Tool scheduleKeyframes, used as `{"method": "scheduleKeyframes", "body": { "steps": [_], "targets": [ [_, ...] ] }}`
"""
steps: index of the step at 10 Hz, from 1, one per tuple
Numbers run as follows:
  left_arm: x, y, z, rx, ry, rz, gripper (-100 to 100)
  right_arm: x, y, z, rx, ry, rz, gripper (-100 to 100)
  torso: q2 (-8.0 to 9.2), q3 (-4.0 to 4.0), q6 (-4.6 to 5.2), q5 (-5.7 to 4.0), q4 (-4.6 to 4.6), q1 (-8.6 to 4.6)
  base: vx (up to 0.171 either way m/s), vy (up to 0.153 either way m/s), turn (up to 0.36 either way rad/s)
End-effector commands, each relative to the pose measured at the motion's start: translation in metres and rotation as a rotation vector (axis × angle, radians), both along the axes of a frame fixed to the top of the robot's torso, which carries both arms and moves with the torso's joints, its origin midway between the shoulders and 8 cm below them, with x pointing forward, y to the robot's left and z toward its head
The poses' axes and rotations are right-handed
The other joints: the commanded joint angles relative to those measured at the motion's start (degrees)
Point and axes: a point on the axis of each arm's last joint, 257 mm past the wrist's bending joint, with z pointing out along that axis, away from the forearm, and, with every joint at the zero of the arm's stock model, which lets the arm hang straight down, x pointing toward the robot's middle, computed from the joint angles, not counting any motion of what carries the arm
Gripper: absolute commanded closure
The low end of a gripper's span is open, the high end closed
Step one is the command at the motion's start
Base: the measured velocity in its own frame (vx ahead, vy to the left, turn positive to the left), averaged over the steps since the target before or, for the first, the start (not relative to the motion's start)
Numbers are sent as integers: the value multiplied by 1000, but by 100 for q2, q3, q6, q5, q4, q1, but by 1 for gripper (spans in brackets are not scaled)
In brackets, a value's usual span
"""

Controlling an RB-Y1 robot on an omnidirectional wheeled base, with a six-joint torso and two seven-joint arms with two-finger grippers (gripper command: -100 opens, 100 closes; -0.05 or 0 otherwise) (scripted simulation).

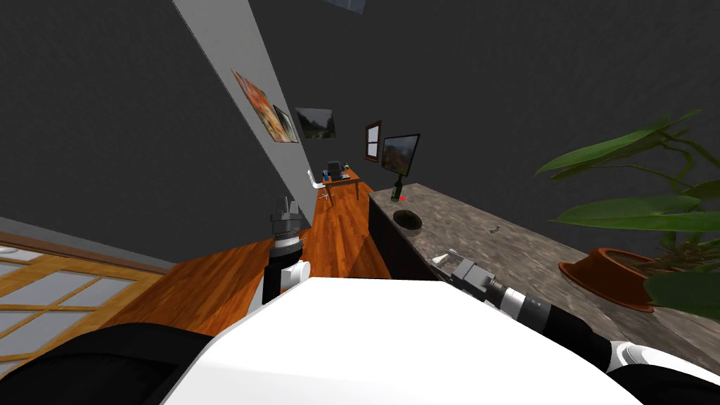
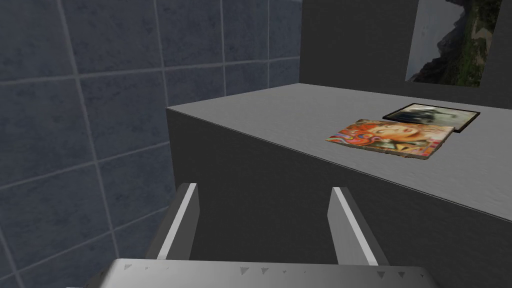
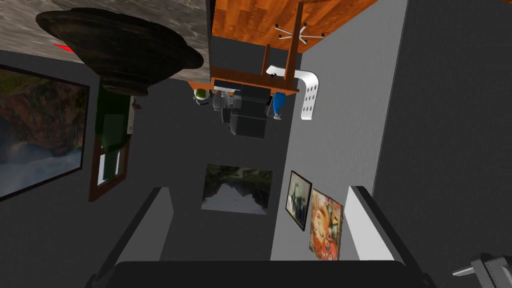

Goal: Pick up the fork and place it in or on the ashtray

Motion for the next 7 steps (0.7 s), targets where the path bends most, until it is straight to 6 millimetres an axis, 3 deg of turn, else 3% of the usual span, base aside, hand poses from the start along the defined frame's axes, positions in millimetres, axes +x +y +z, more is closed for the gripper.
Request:
{"method": "scheduleKeyframes", "body": {
  "steps": [1,7],
  "targets": [
    [0,0,0,0,0,0,0,-5,-3,-6,-45,17,16,-100,0,0,0,0,0,0,16,-22,90],
    [0,0,0,0,0,0,0,-33,-25,-39,-259,111,114,-100,0,0,2,-1,0,-3,15,-28,132]
  ]
}}
